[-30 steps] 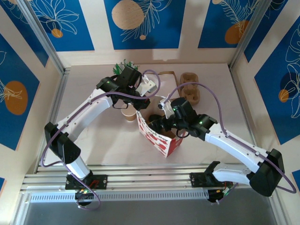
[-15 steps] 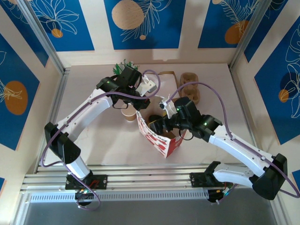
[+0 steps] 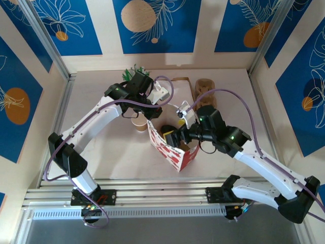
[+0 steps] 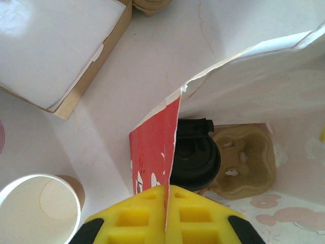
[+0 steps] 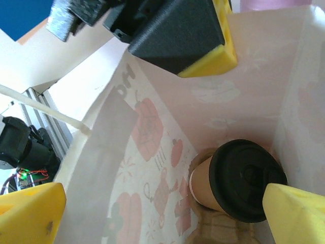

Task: Pack the takeout coffee

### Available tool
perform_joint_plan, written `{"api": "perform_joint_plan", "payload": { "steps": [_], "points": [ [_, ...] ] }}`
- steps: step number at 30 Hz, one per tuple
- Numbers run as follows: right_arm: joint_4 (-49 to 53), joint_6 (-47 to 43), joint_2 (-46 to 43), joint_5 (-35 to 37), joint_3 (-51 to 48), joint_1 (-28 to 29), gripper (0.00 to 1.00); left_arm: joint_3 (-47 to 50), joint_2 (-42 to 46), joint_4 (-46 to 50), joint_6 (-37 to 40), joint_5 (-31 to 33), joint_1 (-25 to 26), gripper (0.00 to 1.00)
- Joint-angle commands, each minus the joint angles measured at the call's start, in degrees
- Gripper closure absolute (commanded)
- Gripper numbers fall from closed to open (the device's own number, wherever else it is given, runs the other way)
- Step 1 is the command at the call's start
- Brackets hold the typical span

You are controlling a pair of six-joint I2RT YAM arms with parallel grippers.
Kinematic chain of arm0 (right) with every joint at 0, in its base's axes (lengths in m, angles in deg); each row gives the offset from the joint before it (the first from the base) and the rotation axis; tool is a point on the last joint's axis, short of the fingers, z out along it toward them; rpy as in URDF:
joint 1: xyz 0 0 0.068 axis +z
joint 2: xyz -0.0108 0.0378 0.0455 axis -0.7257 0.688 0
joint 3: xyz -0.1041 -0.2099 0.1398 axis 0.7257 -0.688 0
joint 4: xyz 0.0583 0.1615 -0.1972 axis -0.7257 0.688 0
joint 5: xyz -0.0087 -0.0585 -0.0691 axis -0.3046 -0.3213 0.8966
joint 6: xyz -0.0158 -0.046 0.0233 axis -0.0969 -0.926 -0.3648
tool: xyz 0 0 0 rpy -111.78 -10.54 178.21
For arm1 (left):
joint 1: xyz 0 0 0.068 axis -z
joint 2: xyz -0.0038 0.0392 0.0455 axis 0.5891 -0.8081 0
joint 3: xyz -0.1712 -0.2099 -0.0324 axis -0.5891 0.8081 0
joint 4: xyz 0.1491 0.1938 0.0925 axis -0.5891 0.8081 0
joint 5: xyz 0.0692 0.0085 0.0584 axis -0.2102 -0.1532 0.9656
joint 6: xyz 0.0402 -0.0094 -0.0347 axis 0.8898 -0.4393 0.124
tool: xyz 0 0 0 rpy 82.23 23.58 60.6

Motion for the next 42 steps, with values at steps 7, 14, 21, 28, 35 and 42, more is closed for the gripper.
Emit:
{"api": "perform_joint_plan", "payload": {
  "steps": [7,14,21,28,35,42],
  "points": [
    [1.64,-1.85,-4.23,-4.51,2.26,-1.04,0.01,-1.68,0.32,0.95,-0.23,-0.13,-0.41,0.96],
    [2.53,-1.84,-5.29,-7.26,2.95,-2.72,0.01,-1.94,0.1,1.05,-0.31,0.04,-0.38,0.94],
    [2.02,-1.19,-7.34,-9.72,3.07,-4.15,0.01,-2.03,-0.05,1.11,-0.22,0.22,-0.42,0.9],
    [2.05,0.42,-9.35,-12.44,4.35,-6.81,0.01,-2.4,0.04,1.14,-0.22,0.48,-0.39,0.79],
    [1.44,2.37,-10.71,-14.25,5.17,-8.77,0.0,-3.28,0.2,1.45,-0.23,0.83,-0.36,0.65],
    [0.81,4.7,-11.87,-14.9,5.69,-10.73,0.01,-4.66,0.48,1.66,-0.16,1.36,-0.42,0.5]
  ]
}}
